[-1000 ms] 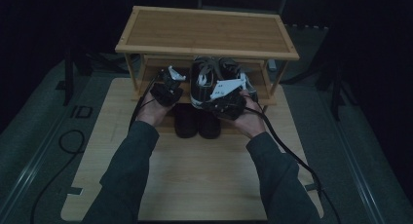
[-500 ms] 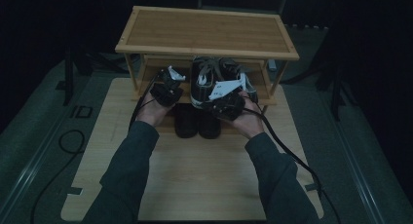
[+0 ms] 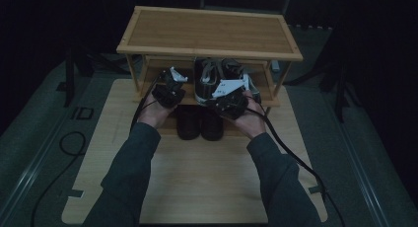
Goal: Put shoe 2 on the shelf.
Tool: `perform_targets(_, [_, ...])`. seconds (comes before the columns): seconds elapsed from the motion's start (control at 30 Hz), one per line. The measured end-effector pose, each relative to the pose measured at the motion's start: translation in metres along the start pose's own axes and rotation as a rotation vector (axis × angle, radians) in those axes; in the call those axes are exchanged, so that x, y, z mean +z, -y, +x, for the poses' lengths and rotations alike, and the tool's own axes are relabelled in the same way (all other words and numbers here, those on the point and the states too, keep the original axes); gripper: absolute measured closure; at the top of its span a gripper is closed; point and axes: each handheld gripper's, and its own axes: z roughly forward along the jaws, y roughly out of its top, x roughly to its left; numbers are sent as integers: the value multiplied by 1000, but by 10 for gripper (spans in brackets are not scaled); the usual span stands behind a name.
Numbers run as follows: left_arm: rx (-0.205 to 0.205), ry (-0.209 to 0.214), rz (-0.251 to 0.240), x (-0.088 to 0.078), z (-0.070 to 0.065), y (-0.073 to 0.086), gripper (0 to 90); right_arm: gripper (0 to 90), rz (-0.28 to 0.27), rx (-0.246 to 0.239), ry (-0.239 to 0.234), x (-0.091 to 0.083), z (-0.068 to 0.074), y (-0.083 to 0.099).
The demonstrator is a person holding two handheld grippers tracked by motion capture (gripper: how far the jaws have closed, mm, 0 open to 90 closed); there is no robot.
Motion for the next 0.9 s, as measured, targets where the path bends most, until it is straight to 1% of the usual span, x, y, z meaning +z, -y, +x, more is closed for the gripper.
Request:
perform_targets(0.1, [2, 0, 1, 0, 0, 0, 900, 900, -3, 10, 5, 2, 1, -1])
perform_targets(0.17, [4, 0, 3, 0, 0, 0, 900, 900, 1, 7, 8, 3, 2, -2])
perform_targets(0.3, [7, 1, 4, 0, 1, 0, 900, 900, 3, 3, -1, 5, 2, -4])
perform_targets(0.4, [4, 3, 2, 0, 1, 0, 900, 900, 5, 13, -7, 7, 3, -6])
perform_targets(0.47, [1, 4, -1, 0, 1, 0, 900, 900, 7, 9, -8, 7, 3, -6])
perform_targets(0.5, [2, 8, -2, 0, 1, 1, 900, 900, 6, 10, -11, 6, 3, -6])
perform_targets(0.57, [-15, 12, -13, 0, 0, 1, 900, 883, 2, 12, -5, 4, 2, -5])
perform_targets(0.67, [-24, 19, -19, 1, 0, 1, 900, 874, 6, 12, -3, -1, 0, -3])
perform_targets(0.77, [-27, 21, -19, 1, 1, 1, 900, 863, 18, 0, -15, -5, -1, -1])
perform_targets(0.9, [-30, 27, -18, 1, 2, 1, 900, 862, 22, 1, -21, -10, -2, 5])
